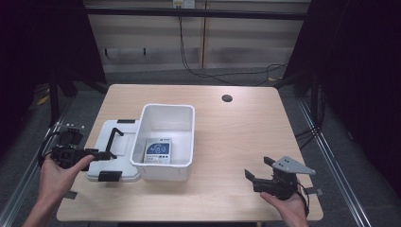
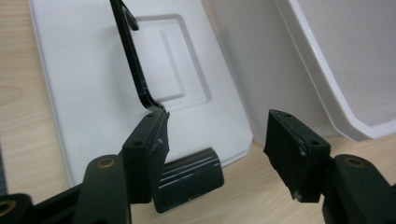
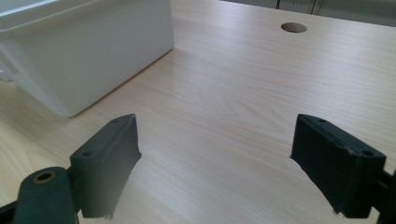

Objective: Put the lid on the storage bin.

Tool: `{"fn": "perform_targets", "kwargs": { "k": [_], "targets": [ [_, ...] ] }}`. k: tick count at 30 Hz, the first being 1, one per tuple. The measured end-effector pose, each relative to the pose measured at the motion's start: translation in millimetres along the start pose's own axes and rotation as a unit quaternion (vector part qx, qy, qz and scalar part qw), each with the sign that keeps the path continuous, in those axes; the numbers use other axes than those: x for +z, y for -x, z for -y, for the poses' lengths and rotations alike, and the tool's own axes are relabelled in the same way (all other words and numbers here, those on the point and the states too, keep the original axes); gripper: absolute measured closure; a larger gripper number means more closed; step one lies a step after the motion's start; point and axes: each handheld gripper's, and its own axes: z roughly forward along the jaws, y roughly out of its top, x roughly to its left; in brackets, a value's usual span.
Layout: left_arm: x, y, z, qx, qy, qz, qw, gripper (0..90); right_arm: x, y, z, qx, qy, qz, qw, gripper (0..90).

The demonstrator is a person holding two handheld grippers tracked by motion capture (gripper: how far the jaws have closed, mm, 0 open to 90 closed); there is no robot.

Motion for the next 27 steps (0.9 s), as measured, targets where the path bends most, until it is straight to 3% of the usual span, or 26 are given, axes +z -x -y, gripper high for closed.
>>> {"fn": "perform_targets", "kwargs": {
  "k": [2, 4, 6, 11, 13, 14, 15, 20, 26, 27],
  "targets": [
    [0.8, -0.7, -2.9, -0.002, -0.004, -0.004, 1.0, 39.8, 0.1, 0.0, 0.0, -0.002, 0.0, -0.001, 1.0, 14.1],
    [1.9, -2.2, -7.5, 0.016, -0.003, -0.001, 0.9999, 40.0, 0.6, -0.3, 0.1, -0.004, -0.003, -0.003, 1.0, 14.2],
    [6.8, -8.0, -12.5, 0.005, -0.018, -0.014, 0.9997, 38.5, 0.9, -0.2, 0.3, -0.003, -0.006, -0.004, 1.0, 14.4],
    [13.5, -17.7, -21.5, -0.023, -0.03, -0.024, 0.999, 37.7, 1.2, 0.4, 0.4, -0.001, -0.008, -0.006, 0.9999, 14.3],
    [14.5, -18.1, -23.3, -0.021, -0.034, -0.026, 0.9989, 40.9, 1.5, 0.3, 0.5, -0.001, -0.009, -0.008, 0.9999, 14.2],
    [16.2, -18.6, -25.2, -0.019, -0.042, -0.028, 0.9986, 48.6, 1.9, -0.1, 0.3, 0.001, -0.01, -0.01, 0.9999, 14.2],
    [19.6, -18.9, -29.1, -0.017, -0.058, -0.032, 0.9976, 47.6, 2.1, -0.1, 0.1, 0.001, -0.011, -0.01, 0.9999, 14.2],
    [27.3, -20.6, -35.1, -0.018, -0.08, -0.041, 0.9958, 50.3, 4.0, -1.0, 0.6, -0.002, -0.016, -0.012, 0.9998, 14.3],
    [28.5, -24.4, -46.5, -0.027, -0.08, -0.052, 0.995, 51.4, 4.9, -1.7, 0.7, -0.005, -0.02, -0.014, 0.9997, 14.8],
    [29.5, -24.6, -48.9, -0.021, -0.082, -0.053, 0.995, 52.2, 5.1, -1.7, 0.6, -0.005, -0.02, -0.014, 0.9997, 14.8]
  ]
}}
